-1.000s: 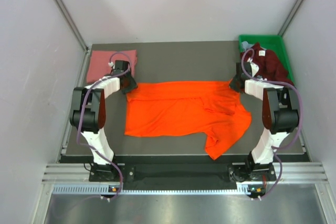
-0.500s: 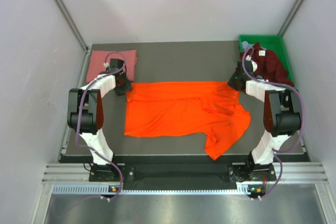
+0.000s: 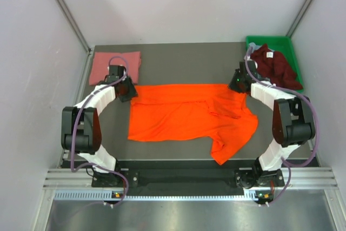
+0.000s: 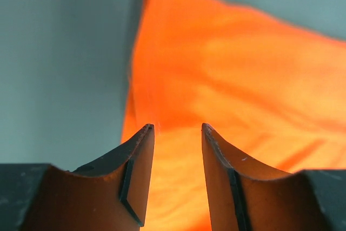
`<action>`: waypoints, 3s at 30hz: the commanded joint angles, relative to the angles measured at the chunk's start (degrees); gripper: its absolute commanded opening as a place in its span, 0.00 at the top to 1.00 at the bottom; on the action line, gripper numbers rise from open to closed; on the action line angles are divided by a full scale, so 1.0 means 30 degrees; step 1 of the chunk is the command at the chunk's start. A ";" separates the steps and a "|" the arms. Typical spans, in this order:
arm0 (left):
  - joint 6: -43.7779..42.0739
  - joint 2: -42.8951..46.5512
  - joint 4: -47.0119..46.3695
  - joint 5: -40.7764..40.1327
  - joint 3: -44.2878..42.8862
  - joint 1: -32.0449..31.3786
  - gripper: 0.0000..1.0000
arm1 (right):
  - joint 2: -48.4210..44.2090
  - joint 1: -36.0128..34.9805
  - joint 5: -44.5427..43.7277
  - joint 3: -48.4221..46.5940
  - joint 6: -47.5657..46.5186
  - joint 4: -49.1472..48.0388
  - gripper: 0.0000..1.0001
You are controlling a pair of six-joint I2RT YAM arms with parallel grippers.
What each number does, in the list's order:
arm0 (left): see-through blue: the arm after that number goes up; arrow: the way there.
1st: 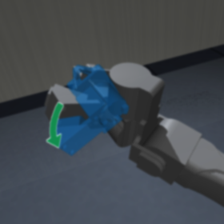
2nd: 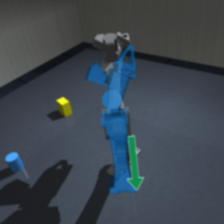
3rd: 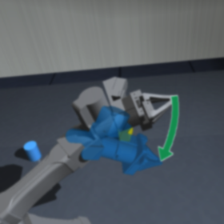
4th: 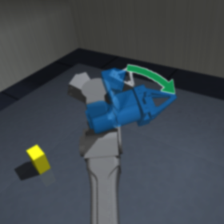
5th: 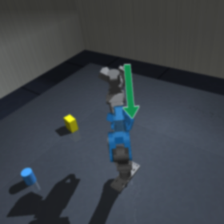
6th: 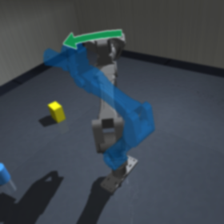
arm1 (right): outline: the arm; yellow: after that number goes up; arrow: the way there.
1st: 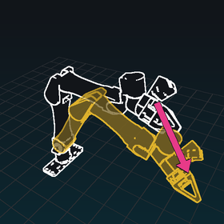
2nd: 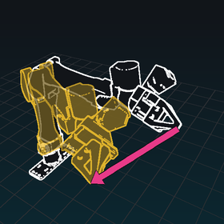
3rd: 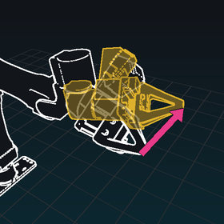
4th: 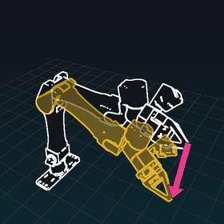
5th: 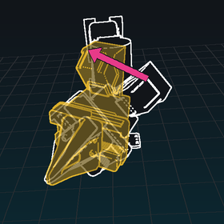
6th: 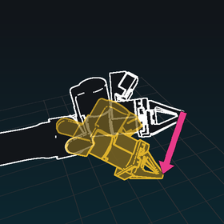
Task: Fold and stack the t-shirts
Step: Fold the tshirt
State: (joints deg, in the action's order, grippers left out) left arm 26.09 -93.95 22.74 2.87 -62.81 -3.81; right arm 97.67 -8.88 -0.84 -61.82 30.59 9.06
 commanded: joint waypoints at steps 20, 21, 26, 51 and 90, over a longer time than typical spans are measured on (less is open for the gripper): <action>0.0299 -0.0590 0.1178 -0.4656 0.0195 -0.0018 0.55 | -0.0269 0.0443 -0.0542 0.1859 -0.1583 0.0493 0.80; 0.0241 -0.0384 0.1527 -0.4534 -0.0010 -0.0018 0.54 | -0.0735 0.0355 -0.0453 0.1393 -0.1496 0.1279 0.79; -0.1282 0.0934 0.2758 -0.3480 -0.1591 -0.0105 0.53 | -0.2900 0.0032 -0.1303 0.0070 0.0844 0.5325 0.64; -0.0493 0.8847 0.1413 0.7653 0.4382 -0.3445 0.50 | -1.1962 -1.3882 -0.5840 0.7336 1.2330 1.4350 0.60; 0.0328 0.9022 -0.0226 0.7977 0.5935 -0.2860 0.50 | -1.4537 -1.8074 -0.4641 1.2052 2.4637 1.3855 0.66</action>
State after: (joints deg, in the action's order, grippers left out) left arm 27.09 -67.77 24.05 26.94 -45.28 -12.78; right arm 55.35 -62.13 -12.91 -26.20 102.08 53.06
